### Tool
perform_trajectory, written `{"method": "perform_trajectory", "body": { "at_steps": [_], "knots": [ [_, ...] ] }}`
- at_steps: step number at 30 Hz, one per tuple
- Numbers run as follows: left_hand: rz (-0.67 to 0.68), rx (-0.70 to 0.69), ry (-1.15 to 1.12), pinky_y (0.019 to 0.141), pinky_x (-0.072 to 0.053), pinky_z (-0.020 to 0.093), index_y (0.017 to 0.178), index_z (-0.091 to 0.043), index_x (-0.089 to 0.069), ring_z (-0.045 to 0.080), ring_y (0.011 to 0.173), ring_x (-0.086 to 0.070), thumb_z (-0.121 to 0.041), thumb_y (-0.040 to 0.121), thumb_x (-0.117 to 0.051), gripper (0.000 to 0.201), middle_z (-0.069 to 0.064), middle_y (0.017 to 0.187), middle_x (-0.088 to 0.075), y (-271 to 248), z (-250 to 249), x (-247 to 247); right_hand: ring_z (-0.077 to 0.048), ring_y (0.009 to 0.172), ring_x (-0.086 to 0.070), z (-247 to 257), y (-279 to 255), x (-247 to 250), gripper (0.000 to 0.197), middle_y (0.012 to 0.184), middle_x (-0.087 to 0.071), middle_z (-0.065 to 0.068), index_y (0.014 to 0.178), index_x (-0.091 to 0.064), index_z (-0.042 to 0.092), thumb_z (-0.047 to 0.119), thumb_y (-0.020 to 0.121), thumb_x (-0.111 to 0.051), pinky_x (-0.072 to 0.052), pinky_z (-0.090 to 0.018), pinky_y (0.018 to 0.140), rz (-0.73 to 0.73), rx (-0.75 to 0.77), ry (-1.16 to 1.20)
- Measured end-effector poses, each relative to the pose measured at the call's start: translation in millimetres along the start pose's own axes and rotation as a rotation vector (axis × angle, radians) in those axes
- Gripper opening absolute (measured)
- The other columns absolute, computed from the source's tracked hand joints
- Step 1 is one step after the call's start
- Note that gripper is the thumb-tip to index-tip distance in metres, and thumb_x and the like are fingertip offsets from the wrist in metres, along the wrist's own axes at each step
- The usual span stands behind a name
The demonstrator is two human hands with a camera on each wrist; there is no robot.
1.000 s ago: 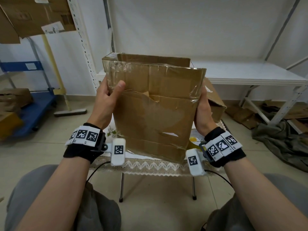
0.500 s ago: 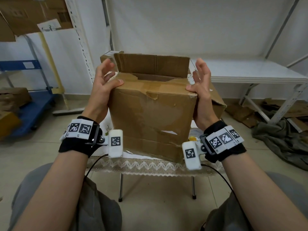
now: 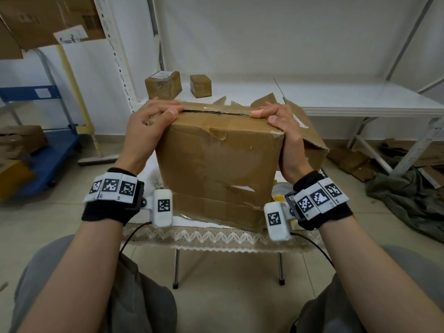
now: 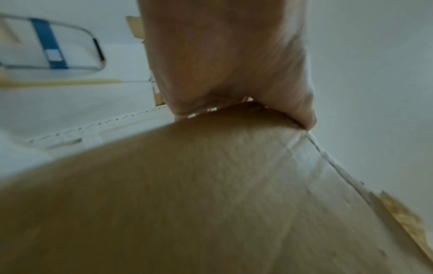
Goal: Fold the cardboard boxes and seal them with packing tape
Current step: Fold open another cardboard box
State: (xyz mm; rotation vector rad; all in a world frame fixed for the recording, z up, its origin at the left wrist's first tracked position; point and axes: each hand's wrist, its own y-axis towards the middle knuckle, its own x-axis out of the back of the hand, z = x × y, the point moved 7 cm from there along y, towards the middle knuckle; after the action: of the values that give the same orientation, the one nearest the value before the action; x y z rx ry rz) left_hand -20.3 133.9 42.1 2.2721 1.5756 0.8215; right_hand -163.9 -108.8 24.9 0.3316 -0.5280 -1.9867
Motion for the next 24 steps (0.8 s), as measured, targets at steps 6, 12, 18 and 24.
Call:
{"method": "perform_trajectory", "body": {
  "at_steps": [6,12,18,24],
  "knots": [
    [0.33,-0.077,0.449,0.094,-0.033,0.021,0.125,-0.037,-0.063,0.002,0.119,-0.045,-0.083,0.061,-0.061,0.079,-0.018,0.129,-0.057,5,-52,-18,-0.008,0.134,-0.045,3,0,-5,0.029,0.102,-0.069,0.027,0.096,-0.068,0.01,0.024,0.086,-0.046,-0.031,-0.032,0.113,0.008,0.026,-0.028],
    [0.793,0.081,0.729,0.1,-0.038,0.037,0.119,-0.038,-0.042,0.017,0.123,-0.045,-0.085,0.036,-0.072,0.099,-0.005,0.144,-0.04,31,-55,-58,-0.008,0.132,-0.047,-1,4,0,0.025,0.108,-0.068,0.017,0.092,-0.069,0.015,0.024,0.085,-0.046,-0.034,-0.03,0.11,-0.024,0.031,-0.005],
    [0.997,0.113,0.723,0.081,-0.049,0.039,0.11,-0.027,-0.034,0.017,0.093,-0.048,-0.058,0.045,-0.09,0.091,-0.001,0.112,-0.047,38,-62,-90,-0.014,0.124,-0.053,-1,2,2,0.029,0.111,-0.064,0.008,0.1,-0.069,0.015,0.034,0.083,-0.055,-0.038,-0.041,0.108,-0.063,0.039,0.04],
    [0.944,0.053,0.613,0.079,-0.052,0.043,0.1,-0.028,-0.028,0.018,0.099,-0.048,-0.056,0.044,-0.09,0.088,0.0,0.109,-0.045,35,-74,-81,-0.006,0.141,-0.04,-9,-3,10,0.054,0.153,-0.044,0.009,0.146,-0.044,0.034,0.057,0.097,-0.042,-0.033,-0.042,0.117,-0.136,-0.054,0.209]
  ]
}}
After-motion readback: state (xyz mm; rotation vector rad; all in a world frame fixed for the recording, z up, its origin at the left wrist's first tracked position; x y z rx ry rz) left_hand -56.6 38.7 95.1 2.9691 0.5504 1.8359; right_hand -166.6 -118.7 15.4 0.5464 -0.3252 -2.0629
